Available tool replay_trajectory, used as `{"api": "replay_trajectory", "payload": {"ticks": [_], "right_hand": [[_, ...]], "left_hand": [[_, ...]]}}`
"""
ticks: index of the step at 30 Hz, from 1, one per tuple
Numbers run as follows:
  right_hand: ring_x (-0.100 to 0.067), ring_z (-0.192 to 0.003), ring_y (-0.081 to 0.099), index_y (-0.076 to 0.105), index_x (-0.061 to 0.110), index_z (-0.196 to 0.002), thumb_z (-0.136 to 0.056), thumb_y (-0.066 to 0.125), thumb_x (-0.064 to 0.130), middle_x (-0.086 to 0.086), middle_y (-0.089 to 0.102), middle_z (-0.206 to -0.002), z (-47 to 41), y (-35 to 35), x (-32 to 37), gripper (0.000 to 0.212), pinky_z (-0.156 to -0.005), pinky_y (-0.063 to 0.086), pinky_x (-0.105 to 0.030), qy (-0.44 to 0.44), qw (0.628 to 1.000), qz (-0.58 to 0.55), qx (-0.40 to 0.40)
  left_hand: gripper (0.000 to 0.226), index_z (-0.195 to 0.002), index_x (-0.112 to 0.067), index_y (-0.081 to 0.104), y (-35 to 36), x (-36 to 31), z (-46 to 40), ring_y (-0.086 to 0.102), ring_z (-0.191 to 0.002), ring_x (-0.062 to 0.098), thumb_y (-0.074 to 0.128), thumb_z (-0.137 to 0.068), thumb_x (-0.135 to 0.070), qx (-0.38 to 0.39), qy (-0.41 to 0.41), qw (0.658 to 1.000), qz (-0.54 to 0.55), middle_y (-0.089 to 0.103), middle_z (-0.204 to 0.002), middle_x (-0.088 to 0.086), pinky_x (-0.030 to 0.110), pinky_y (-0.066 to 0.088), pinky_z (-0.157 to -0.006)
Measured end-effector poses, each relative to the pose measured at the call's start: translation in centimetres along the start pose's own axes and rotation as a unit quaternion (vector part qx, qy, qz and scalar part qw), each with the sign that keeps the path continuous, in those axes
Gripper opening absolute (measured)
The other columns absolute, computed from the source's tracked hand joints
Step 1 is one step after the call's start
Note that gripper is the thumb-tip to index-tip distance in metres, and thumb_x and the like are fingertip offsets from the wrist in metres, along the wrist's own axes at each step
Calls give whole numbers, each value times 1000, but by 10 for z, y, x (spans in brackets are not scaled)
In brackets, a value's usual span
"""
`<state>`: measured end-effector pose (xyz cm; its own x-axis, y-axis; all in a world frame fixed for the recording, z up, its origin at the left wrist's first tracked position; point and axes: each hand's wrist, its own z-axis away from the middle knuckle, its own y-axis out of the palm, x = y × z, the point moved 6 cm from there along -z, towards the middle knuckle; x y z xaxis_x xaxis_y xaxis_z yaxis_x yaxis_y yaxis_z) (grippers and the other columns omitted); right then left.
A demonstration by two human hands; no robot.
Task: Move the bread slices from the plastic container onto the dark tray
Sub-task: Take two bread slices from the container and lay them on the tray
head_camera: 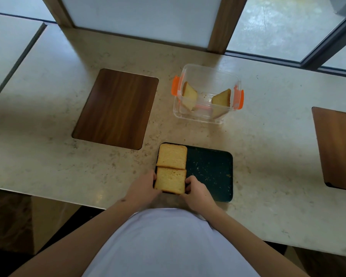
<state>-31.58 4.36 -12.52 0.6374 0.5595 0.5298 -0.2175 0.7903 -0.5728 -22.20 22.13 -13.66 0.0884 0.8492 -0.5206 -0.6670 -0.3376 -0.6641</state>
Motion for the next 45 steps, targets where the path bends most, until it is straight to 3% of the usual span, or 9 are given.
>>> {"api": "replay_trajectory", "payload": {"ticks": [6, 14, 17, 22, 35, 37, 40, 42, 45], "right_hand": [[-12, -82, 63, 50, 25, -115, -89, 70, 21, 6, 64, -94, -4, -3, 0, 34, -78, 59, -38, 6, 1000, 5, -5], [-13, -80, 62, 50, 23, -108, -81, 77, 22, 5, 63, -89, -13, -4, -2, 38, -71, 56, -35, 32, 999, -5, 19], [-12, -82, 62, 54, 20, -109, -78, 80, 25, 4, 64, -92, -17, -6, -4, 41, -67, 53, -30, 39, 999, -16, 34], [-11, -81, 60, 61, 21, -101, -84, 78, 29, 4, 64, -91, -19, -9, -15, 26, -67, 50, -26, 52, 998, -18, 15], [-17, -86, 63, 65, 16, -101, -88, 70, 21, 1, 67, -95, -19, -8, -11, 15, -76, 54, -34, 41, 999, -10, 17], [-16, -84, 63, 65, 17, -102, -88, 68, 20, 2, 66, -94, -19, -11, -9, 15, -77, 57, -36, 40, 999, 1, 15], [-18, -93, 61, 62, 17, -115, -89, 62, 18, -1, 63, -108, -20, -30, 3, 27, -79, 56, -35, -14, 995, 58, -74], [-20, -105, 58, 57, 18, -129, -93, 58, 17, -2, 58, -122, -21, -38, 15, 37, -81, 52, -31, -73, 985, 105, -118], [-21, -106, 58, 55, 17, -132, -95, 56, 19, -4, 56, -126, -26, -37, 25, 37, -81, 50, -29, -97, 983, 110, -110]], "left_hand": [[33, -90, -26, 47, -1, 0, -7, 52, -65, 8, 75, -73, -30, 6, -15, 1000, 13, 56, -76, -6, 27, 36, -53], [49, -76, -35, 34, -8, -9, -13, 43, -64, 2, 82, -69, -33, 24, 11, 999, -19, 47, -76, -13, 25, 30, -53], [43, -78, -25, 42, -9, -5, -13, 43, -64, 10, 82, -67, -39, 22, 2, 1000, 0, 51, -75, -4, 28, 34, -56], [39, -86, -16, 55, -15, 13, -11, 52, -71, 15, 81, -71, -40, 10, -35, 999, 37, 61, -84, 4, 28, 40, -61], [28, -84, -17, 56, -14, 9, -8, 56, -72, 17, 74, -80, -38, 8, -40, 998, 44, 63, -81, 3, 29, 42, -61], [23, -86, -17, 54, -21, -1, -9, 57, -74, 19, 67, -86, -36, -20, -5, 1000, 0, 59, -80, 0, 30, 43, -62], [14, -100, -13, 55, -37, -33, -6, 53, -71, 20, 56, -92, -24, -121, 128, 979, -103, 55, -89, 2, 31, 43, -59], [27, -116, -10, 57, -35, -53, -3, 53, -73, 19, 54, -90, -18, -125, 196, 960, -155, 58, -104, 5, 32, 49, -61], [35, -122, -8, 55, -23, -66, 0, 54, -81, 18, 53, -87, -12, -103, 230, 950, -186, 57, -118, 8, 31, 51, -66]]}}
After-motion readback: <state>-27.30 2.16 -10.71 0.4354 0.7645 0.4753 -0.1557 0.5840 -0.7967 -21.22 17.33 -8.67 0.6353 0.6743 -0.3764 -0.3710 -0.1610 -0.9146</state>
